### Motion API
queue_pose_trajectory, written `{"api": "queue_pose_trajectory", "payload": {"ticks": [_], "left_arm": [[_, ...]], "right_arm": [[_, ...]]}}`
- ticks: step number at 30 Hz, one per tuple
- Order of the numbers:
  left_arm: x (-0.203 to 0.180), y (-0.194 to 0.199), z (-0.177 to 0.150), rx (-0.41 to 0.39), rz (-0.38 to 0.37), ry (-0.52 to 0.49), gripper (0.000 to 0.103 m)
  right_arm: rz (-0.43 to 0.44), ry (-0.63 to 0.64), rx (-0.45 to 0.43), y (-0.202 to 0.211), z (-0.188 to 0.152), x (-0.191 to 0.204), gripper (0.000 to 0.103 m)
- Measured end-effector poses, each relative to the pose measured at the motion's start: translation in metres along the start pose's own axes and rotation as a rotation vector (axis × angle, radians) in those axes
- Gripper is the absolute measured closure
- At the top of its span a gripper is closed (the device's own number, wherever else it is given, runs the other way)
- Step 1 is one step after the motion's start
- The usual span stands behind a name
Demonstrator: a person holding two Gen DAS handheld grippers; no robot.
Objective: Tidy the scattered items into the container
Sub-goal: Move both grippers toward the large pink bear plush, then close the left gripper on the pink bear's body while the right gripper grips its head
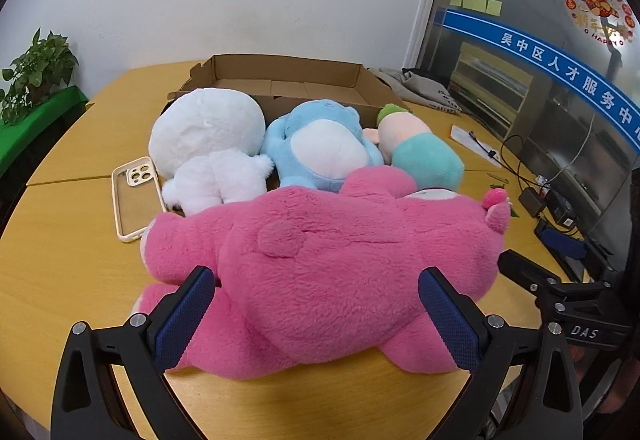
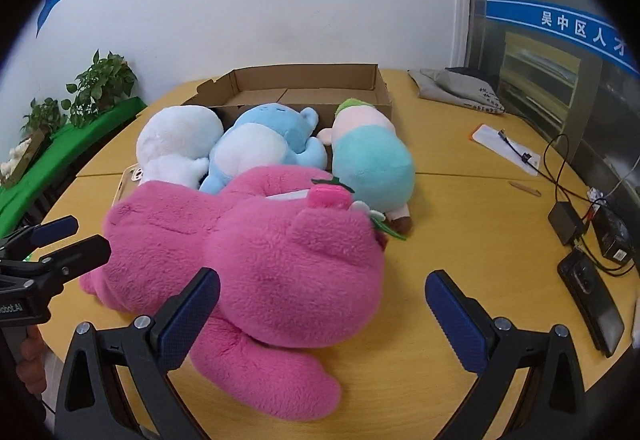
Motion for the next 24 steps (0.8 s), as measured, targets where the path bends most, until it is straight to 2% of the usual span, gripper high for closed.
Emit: {"api": "queue_pose_trajectory", "payload": {"ticks": [11,24], "left_arm": [[0.013,-0.013,0.008,0.017,-0.013,0.040,0.000],[0.014,-0.023,0.015,0.037,-0.091,0.043,0.000]], "right_arm": [[0.008,0.018,0.020,-0.011,0.013,0.006,0.001],[0.032,0.029,0.026,-0.021,0.019,0.006,0.001]]}}
Point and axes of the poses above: each gripper's, at about its wrist camera, not at the fingertips, and y roughly against the way its jaws point, x to its left, z to its top, the point moved 2 cm from there along -y, roughly the way its jaws point, and after that the axes turned 3 degrees about z, right-handed, at the moved point
